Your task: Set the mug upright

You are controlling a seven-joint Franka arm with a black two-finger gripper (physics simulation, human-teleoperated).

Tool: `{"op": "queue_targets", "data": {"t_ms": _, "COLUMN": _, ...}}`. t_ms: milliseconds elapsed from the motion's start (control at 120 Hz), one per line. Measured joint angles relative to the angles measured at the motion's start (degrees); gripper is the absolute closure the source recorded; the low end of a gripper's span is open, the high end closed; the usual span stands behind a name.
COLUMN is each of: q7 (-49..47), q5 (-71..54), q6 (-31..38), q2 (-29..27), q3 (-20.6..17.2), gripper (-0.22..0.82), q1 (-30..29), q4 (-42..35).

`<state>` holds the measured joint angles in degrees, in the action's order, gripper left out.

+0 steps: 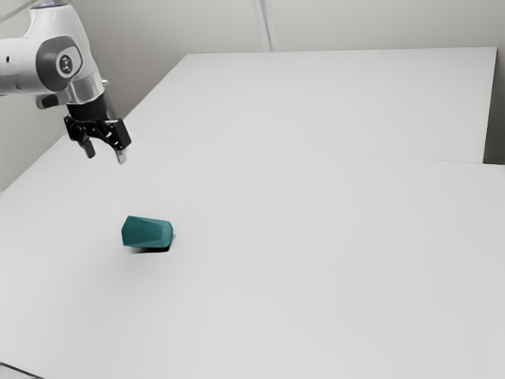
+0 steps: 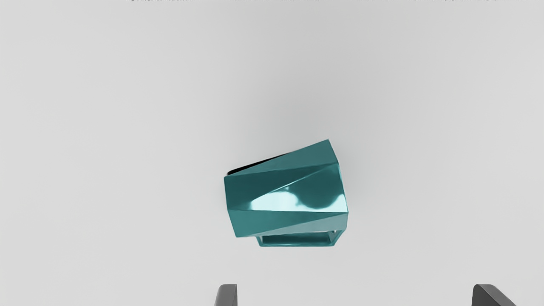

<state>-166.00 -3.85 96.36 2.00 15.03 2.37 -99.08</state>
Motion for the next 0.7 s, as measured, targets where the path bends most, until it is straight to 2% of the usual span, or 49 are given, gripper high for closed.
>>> {"op": "queue_targets", "data": {"t_ms": 100, "q7": 0.0, "q5": 0.1, "q6": 0.0, "q2": -0.7, "q3": 0.0, "gripper": 0.0, "q1": 0.0, "q4": -0.3}}
{"op": "queue_targets", "data": {"t_ms": 200, "q7": 0.0, "q5": 1.6, "q6": 1.4, "q2": -4.2, "q3": 0.1, "gripper": 0.0, "q1": 0.5, "q4": -5.3}}
{"op": "queue_targets", "data": {"t_ms": 283, "q7": 0.0, "q5": 6.0, "q6": 4.5, "q2": -5.8, "q3": 0.0, "gripper": 0.0, "q1": -0.7, "q4": -9.3}}
{"op": "queue_targets", "data": {"t_ms": 433, "q7": 0.0, "q5": 16.0, "q6": 12.3, "q2": -7.0, "q3": -0.1, "gripper": 0.0, "q1": -6.9, "q4": -15.7}}
{"op": "queue_targets", "data": {"t_ms": 558, "q7": 0.0, "q5": 25.1, "q6": 19.5, "q2": -7.2, "q3": -0.1, "gripper": 0.0, "q1": -7.9, "q4": -20.4}}
{"op": "queue_targets", "data": {"t_ms": 700, "q7": 0.0, "q5": 30.5, "q6": 23.5, "q2": -6.1, "q3": -0.1, "gripper": 0.0, "q1": -9.3, "q4": -22.1}}
